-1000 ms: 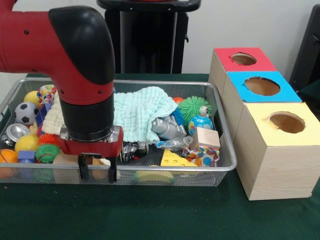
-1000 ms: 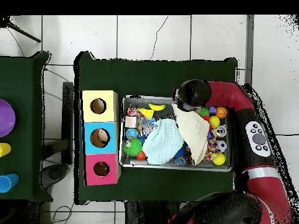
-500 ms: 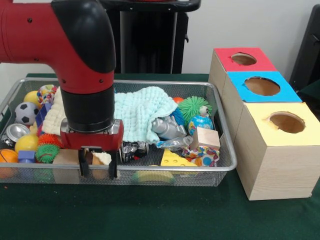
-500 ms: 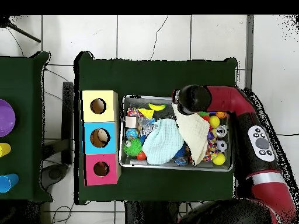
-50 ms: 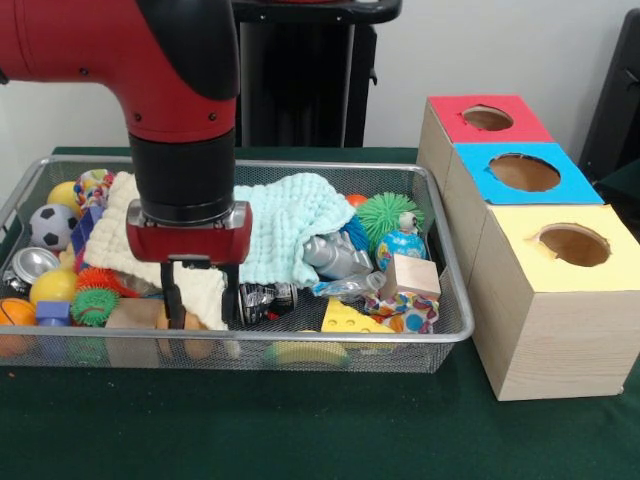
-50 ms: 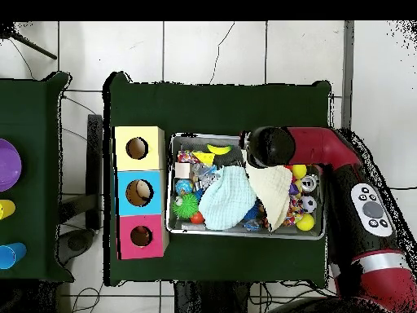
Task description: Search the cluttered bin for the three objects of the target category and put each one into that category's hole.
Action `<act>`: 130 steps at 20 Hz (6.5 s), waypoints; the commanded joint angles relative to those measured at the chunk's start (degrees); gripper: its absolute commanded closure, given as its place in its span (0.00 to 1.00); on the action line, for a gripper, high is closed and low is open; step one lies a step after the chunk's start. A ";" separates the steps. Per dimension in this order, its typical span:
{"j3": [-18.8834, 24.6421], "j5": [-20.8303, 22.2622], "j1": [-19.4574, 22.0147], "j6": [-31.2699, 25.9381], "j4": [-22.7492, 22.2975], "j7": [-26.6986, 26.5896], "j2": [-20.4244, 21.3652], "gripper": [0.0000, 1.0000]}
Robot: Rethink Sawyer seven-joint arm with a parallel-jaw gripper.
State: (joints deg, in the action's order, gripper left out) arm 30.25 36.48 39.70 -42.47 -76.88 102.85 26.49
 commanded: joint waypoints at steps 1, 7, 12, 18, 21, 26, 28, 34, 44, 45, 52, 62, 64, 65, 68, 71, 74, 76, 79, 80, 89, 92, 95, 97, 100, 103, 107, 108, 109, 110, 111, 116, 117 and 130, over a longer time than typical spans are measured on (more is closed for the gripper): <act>-2.63 2.04 0.46 -1.89 -8.03 -6.38 1.38 0.00; -4.06 5.57 0.39 2.64 -8.28 -5.83 -0.05 0.00; -4.00 6.81 1.18 4.26 -7.62 -6.02 -1.66 0.00; -3.44 6.80 1.94 3.46 -7.20 -6.64 -1.67 0.00; -3.38 7.03 2.23 4.08 -7.32 -6.53 -1.74 0.00; -3.78 7.72 1.45 5.39 -5.88 -5.10 -3.24 0.00; -4.26 8.15 0.99 6.33 -4.91 -4.09 -4.40 0.00; -5.75 8.92 -1.01 9.06 0.95 -1.08 -10.85 0.00; -5.64 7.05 -1.35 10.54 9.46 -0.21 -18.85 0.00; -5.78 6.37 -1.42 9.95 9.78 0.57 -19.20 0.00; -6.29 -0.10 -2.21 4.09 10.69 5.40 -20.97 0.00; -14.56 -6.34 -8.59 6.73 8.57 20.44 -19.48 1.00; -15.85 -7.42 -9.58 7.05 8.56 21.31 -19.40 1.00; -16.59 -8.10 -10.15 7.15 8.55 22.01 -19.36 1.00; -17.76 -9.94 -10.95 6.81 8.73 22.11 -19.40 1.00; -18.93 -11.79 -11.94 5.83 8.80 22.60 -19.28 1.00; -20.59 -13.37 -13.41 5.14 9.12 23.58 -19.16 1.00; -22.37 -15.26 -14.72 6.01 8.65 27.44 -18.79 1.00; -25.13 -19.43 -16.54 7.12 7.34 34.62 -18.86 1.00; -25.66 -21.13 -16.87 6.25 6.90 35.94 -18.87 1.00; -28.46 -33.14 -17.93 -0.43 4.27 39.99 -18.76 1.00; -28.50 -35.52 -18.06 -1.28 2.92 40.48 -18.39 1.00; -29.19 -37.28 -19.11 0.50 -0.92 42.80 -16.44 1.00; -29.50 -38.32 -19.47 1.98 -3.21 43.41 -15.38 1.00; -30.48 -39.57 -20.00 2.90 -4.56 43.04 -14.86 1.00; -31.16 -40.80 -20.03 2.94 -4.19 42.13 -15.31 1.00; -33.35 -42.00 -21.32 2.38 -5.32 42.21 -13.32 1.00; -33.84 -42.35 -21.57 1.93 -5.68 42.07 -12.68 1.00; -34.48 -42.96 -21.94 0.87 -6.42 42.19 -11.48 1.00; -34.79 -43.18 -22.04 0.43 -6.68 41.81 -10.88 1.00; -35.16 -43.60 -22.11 -0.55 -7.09 41.59 -10.05 1.00; -37.86 -44.47 -23.10 -1.34 -7.73 41.06 -7.35 1.00; -38.14 -43.88 -23.17 -0.15 -7.62 39.95 -7.10 1.00; -40.93 -46.43 -26.15 -3.04 -8.74 40.19 -6.44 0.00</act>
State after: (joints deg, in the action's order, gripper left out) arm -10.19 -7.51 14.85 -40.01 -78.91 129.97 21.15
